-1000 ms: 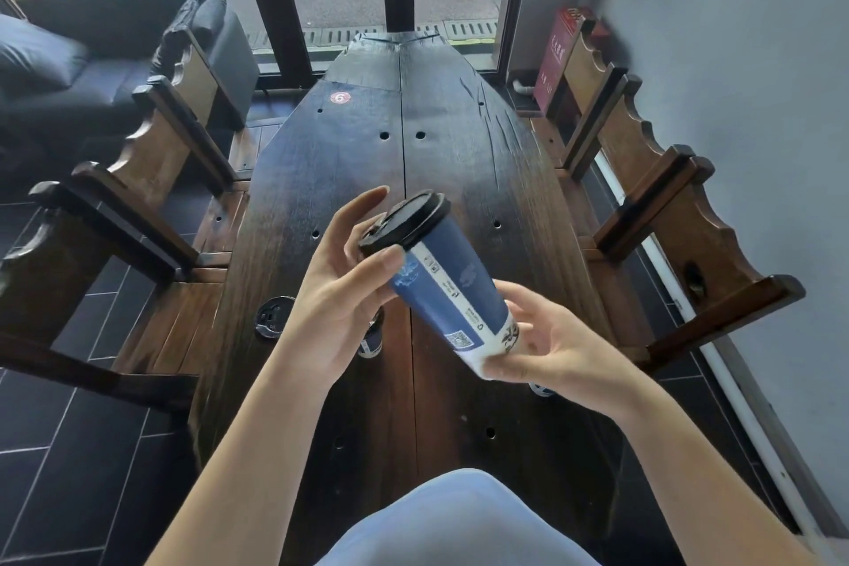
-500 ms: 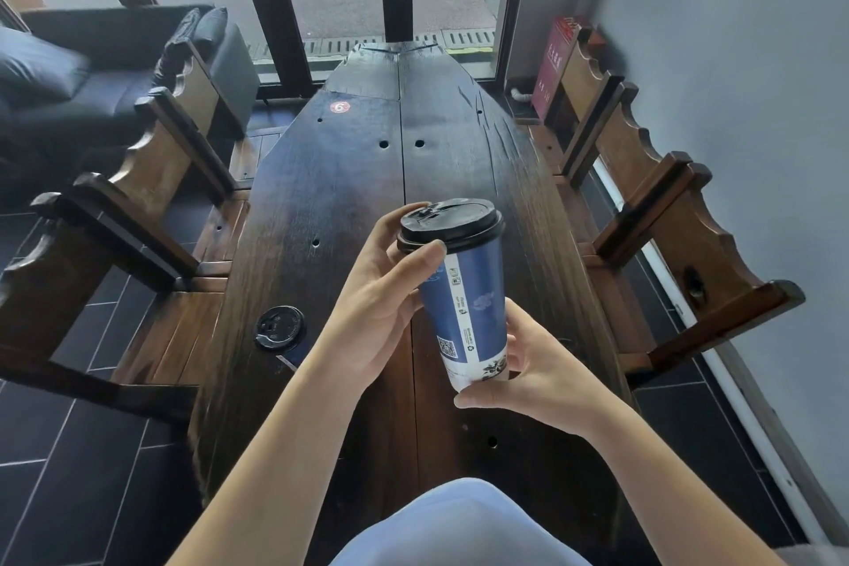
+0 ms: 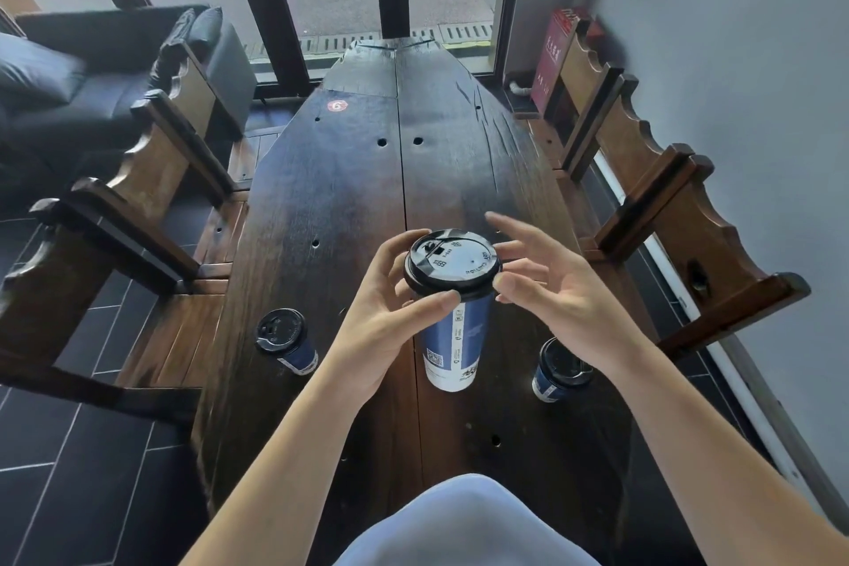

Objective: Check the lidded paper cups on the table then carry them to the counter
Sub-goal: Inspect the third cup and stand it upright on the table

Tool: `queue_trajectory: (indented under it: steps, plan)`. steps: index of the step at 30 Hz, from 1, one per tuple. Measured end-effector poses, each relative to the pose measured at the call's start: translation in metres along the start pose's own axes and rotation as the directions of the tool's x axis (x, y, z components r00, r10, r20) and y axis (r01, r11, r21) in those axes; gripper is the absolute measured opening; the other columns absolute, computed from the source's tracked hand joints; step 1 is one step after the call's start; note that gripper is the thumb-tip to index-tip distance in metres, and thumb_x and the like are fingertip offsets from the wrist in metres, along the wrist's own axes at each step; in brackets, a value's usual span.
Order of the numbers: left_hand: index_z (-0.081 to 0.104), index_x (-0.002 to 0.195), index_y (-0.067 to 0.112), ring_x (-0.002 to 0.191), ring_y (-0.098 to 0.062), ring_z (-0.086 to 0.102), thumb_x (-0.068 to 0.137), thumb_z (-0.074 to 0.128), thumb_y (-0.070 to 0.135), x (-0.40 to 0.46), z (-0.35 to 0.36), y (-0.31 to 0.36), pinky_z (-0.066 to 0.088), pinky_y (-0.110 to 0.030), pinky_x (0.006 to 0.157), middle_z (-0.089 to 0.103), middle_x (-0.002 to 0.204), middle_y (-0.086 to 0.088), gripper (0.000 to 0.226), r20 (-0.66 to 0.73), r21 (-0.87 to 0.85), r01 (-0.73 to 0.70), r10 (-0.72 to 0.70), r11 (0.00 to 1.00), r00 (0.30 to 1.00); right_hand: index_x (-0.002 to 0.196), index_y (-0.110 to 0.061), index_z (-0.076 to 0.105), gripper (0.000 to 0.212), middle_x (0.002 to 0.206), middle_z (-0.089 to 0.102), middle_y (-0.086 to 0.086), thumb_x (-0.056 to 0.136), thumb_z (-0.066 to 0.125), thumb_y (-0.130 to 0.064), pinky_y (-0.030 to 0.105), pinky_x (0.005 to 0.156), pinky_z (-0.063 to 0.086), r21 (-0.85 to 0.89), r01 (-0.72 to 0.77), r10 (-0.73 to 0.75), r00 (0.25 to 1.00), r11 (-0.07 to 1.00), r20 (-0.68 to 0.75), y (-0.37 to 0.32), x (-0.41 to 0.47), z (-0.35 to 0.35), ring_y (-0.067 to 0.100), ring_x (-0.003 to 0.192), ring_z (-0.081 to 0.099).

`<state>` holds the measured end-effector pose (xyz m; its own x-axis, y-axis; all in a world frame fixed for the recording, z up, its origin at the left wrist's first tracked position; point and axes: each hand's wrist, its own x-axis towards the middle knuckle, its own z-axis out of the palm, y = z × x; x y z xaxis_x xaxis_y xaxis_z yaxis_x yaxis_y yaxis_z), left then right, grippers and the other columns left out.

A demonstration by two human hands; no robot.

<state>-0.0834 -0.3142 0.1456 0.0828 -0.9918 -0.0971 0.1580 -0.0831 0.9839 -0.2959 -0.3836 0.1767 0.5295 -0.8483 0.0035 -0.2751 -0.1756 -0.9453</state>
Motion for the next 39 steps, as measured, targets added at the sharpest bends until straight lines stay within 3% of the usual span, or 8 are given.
queue_trajectory:
  steps: [3, 8, 13, 20, 26, 30, 36, 39]
  plan:
    - [0.050, 0.143, 0.027, 0.131, -0.029, 0.062, 0.069, 0.087, 0.031, 0.001, -0.003, -0.007, 0.047, -0.051, 0.114, 0.066, 0.139, 0.001, 0.082, -0.028, 0.052, 0.021, -0.020, 0.998, 0.999, 0.145, -0.035, 0.054, 0.065, 0.130, 0.068, -0.014, 0.086, 0.073, -0.054, 0.032, 0.097, 0.058, -0.047, -0.024, 0.025, 1.000, 0.999, 0.008, 0.007, 0.004, 0.005, 0.004, 0.115, 0.068]
    - [0.046, 0.144, 0.031, 0.130, -0.028, 0.062, 0.067, 0.087, 0.033, 0.002, -0.010, -0.023, 0.049, -0.051, 0.112, 0.065, 0.140, 0.001, 0.087, -0.045, 0.072, 0.074, -0.071, 0.995, 0.996, 0.146, -0.030, 0.053, 0.072, 0.131, 0.066, -0.019, 0.080, 0.071, -0.052, 0.009, 0.085, 0.053, -0.078, -0.065, 0.068, 0.997, 0.995, 0.040, 0.021, 0.006, 0.013, -0.003, 0.115, 0.065]
    - [0.052, 0.141, 0.035, 0.128, -0.012, 0.062, 0.074, 0.085, 0.040, 0.012, -0.010, -0.034, 0.052, -0.035, 0.107, 0.068, 0.136, 0.010, 0.075, -0.021, 0.175, 0.144, -0.142, 0.974, 0.990, 0.148, -0.026, 0.051, 0.075, 0.139, 0.064, -0.009, 0.081, 0.065, -0.058, 0.009, 0.084, 0.051, -0.110, -0.151, 0.154, 0.988, 0.982, 0.023, 0.039, 0.015, 0.018, 0.005, 0.119, 0.064]
    - [0.049, 0.146, 0.038, 0.114, 0.010, 0.062, 0.088, 0.080, 0.024, 0.045, -0.013, -0.047, 0.055, -0.008, 0.078, 0.065, 0.131, 0.020, 0.067, -0.049, 0.293, 0.223, -0.218, 0.930, 0.975, 0.147, -0.025, 0.050, 0.059, 0.145, 0.060, -0.005, 0.093, 0.068, -0.042, 0.011, 0.086, 0.048, -0.167, -0.251, 0.257, 0.966, 0.953, 0.014, 0.065, 0.040, 0.016, 0.011, 0.123, 0.059]
    - [0.053, 0.147, 0.034, 0.123, -0.009, 0.065, 0.088, 0.082, 0.023, 0.075, -0.020, -0.068, 0.057, -0.020, 0.092, 0.068, 0.135, 0.012, 0.067, -0.051, 0.262, 0.322, -0.321, 0.910, 0.946, 0.145, -0.026, 0.050, 0.053, 0.142, 0.059, -0.009, 0.096, 0.066, -0.040, 0.004, 0.075, 0.041, -0.221, -0.333, 0.349, 0.937, 0.917, 0.035, 0.091, 0.067, 0.017, 0.002, 0.113, 0.053]
    - [0.058, 0.140, 0.039, 0.120, -0.011, 0.066, 0.086, 0.084, 0.039, 0.097, -0.027, -0.091, 0.059, -0.032, 0.096, 0.069, 0.131, 0.012, 0.059, -0.076, 0.277, 0.417, -0.413, 0.865, 0.908, 0.145, -0.028, 0.050, 0.052, 0.141, 0.059, -0.010, 0.097, 0.065, -0.043, 0.005, 0.077, 0.041, -0.242, -0.402, 0.433, 0.897, 0.883, 0.091, 0.120, 0.084, 0.022, 0.003, 0.114, 0.055]
    - [0.060, 0.124, 0.030, 0.117, -0.018, 0.068, 0.090, 0.080, 0.032, 0.122, -0.032, -0.129, 0.062, -0.040, 0.095, 0.072, 0.126, -0.002, 0.039, -0.097, 0.246, 0.607, -0.604, 0.755, 0.791, 0.146, -0.024, 0.048, 0.055, 0.143, 0.059, -0.001, 0.098, 0.064, -0.043, 0.040, 0.100, 0.057, -0.259, -0.535, 0.584, 0.792, 0.804, 0.176, 0.167, 0.107, 0.037, 0.017, 0.125, 0.060]
    - [0.060, 0.126, 0.027, 0.121, -0.018, 0.065, 0.091, 0.079, 0.031, 0.132, -0.039, -0.149, 0.061, -0.036, 0.095, 0.070, 0.133, -0.001, 0.041, -0.142, 0.312, 0.594, -0.582, 0.741, 0.801, 0.150, -0.023, 0.045, 0.059, 0.147, 0.056, -0.003, 0.098, 0.067, -0.038, 0.034, 0.103, 0.052, -0.288, -0.531, 0.595, 0.770, 0.797, 0.230, 0.185, 0.121, 0.043, 0.016, 0.128, 0.058]
